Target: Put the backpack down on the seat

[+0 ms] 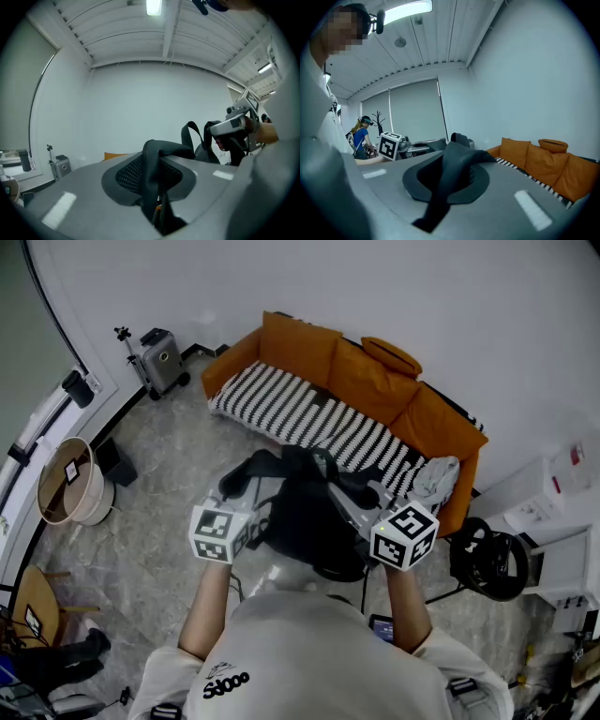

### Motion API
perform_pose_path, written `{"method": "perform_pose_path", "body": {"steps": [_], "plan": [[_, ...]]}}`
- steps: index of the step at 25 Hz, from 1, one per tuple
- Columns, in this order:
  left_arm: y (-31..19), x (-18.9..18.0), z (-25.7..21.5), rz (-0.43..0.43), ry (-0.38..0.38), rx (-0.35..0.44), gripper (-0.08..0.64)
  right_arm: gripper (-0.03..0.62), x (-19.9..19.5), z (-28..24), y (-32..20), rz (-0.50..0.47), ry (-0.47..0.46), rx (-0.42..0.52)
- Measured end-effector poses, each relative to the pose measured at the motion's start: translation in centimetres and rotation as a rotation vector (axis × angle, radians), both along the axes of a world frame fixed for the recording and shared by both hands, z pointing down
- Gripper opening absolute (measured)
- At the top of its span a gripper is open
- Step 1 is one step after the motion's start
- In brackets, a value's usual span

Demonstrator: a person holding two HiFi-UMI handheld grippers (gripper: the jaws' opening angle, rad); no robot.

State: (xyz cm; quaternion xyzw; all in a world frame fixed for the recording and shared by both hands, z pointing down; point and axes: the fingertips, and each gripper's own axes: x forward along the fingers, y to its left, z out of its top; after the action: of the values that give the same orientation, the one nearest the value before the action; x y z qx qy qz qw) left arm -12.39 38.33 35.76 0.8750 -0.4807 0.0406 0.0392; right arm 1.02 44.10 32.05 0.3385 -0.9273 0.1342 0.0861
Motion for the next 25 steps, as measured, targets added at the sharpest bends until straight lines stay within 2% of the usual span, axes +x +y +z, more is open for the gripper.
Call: {"method": "perform_pose_path", "body": {"steps": [6, 13, 25], "plan": [[-0.3, 0.5, 0.5, 0.001, -0.007, -0.007, 0.073, 0.009, 0.4, 0.4, -0.5, 0.001, 0.009, 0.000], [-0.7, 2.5, 0.4, 0.002, -0.016, -0.007, 0.074, 0.012, 2.6, 0.5, -1.5, 0.009, -0.036, -0.004], [-3.5, 6.3, 1.3, -0.067, 0.018, -0.024, 0.074, 0.012, 6.8, 1.2, -4.0, -0.072, -0.034, 0.007]]}}
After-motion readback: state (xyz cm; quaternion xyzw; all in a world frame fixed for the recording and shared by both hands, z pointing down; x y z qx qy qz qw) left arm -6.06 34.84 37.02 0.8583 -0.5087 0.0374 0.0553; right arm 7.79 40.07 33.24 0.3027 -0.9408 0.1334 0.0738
